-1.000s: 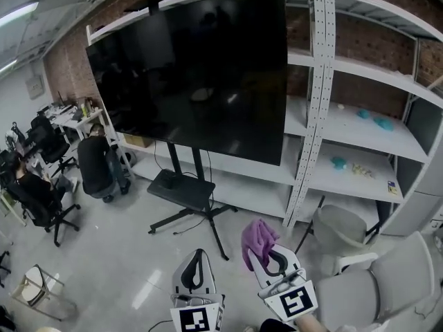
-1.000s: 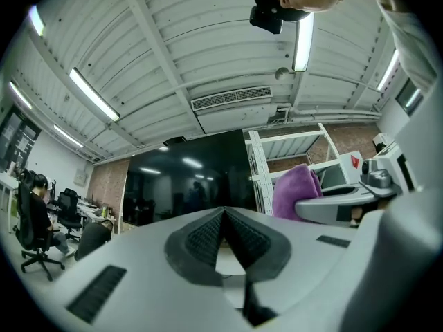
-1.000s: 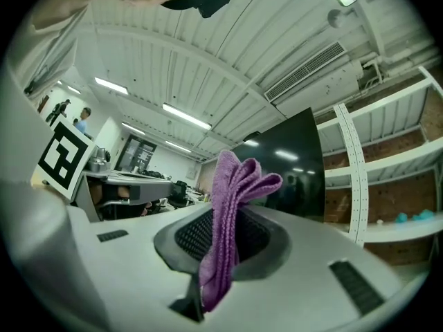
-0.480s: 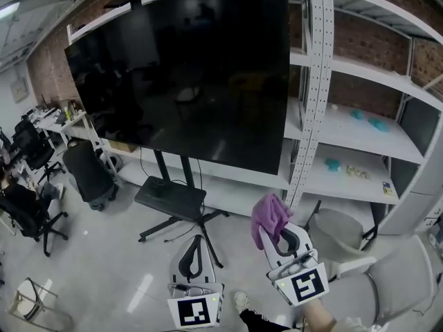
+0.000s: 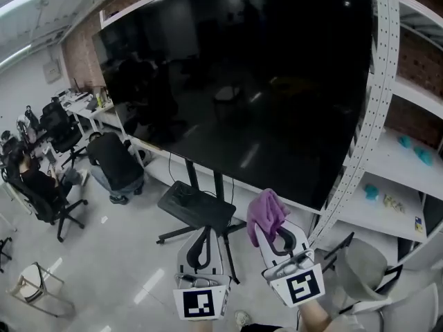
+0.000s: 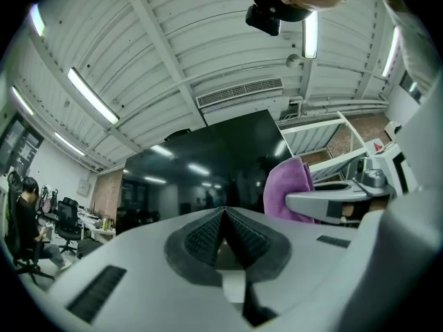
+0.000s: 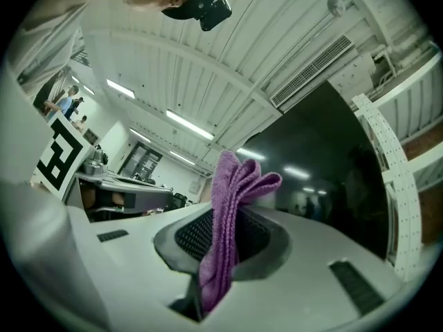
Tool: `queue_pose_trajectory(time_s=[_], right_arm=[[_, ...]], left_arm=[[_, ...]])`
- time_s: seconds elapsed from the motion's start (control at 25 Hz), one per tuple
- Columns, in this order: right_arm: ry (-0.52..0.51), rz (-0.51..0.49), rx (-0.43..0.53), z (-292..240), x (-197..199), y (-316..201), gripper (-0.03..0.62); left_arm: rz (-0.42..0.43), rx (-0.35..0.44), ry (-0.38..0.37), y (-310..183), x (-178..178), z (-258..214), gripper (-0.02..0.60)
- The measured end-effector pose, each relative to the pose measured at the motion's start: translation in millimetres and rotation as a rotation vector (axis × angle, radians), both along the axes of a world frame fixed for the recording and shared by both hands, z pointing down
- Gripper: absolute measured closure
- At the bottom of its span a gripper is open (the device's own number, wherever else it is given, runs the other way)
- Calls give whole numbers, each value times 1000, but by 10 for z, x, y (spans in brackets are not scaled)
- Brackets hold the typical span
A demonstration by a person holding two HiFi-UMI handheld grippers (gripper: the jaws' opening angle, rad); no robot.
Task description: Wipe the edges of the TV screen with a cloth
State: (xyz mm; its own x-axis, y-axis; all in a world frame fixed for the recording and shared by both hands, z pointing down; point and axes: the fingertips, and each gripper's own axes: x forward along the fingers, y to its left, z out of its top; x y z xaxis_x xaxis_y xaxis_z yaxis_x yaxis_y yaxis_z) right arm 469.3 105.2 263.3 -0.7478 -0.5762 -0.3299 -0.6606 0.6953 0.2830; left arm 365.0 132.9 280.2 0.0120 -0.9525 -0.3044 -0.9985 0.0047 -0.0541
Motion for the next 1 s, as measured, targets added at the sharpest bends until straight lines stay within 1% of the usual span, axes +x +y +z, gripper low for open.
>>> queue_pose_trajectory(time_s=[0.12, 0.32, 0.52, 0.68, 0.84, 0.92, 1.0], right_arm=[[7, -19, 6, -41, -126, -330, 533], [-13, -36, 5, -98, -251, -680, 533], [-1, -30, -12, -46, -357, -791, 533], [-15, 21, -16, -126, -358, -891, 533], [-43, 54, 11, -219, -347, -904, 533], [-42, 67, 10, -203, -347, -939, 533], [-39, 77, 0, -180, -324, -982, 533]], left_arm=[[-6, 8, -21, -371, -104, -71, 566], [19, 14, -37, -794, -142, -163, 566], [54, 19, -28, -971, -185, -229, 566], [97, 24, -30, -1081, -180, -336, 566], [122, 38, -34, -1118, -201, -376, 566], [132, 33, -28, -1169, -222, -363, 566], [153, 16, -42, -1240, -183, -347, 566]])
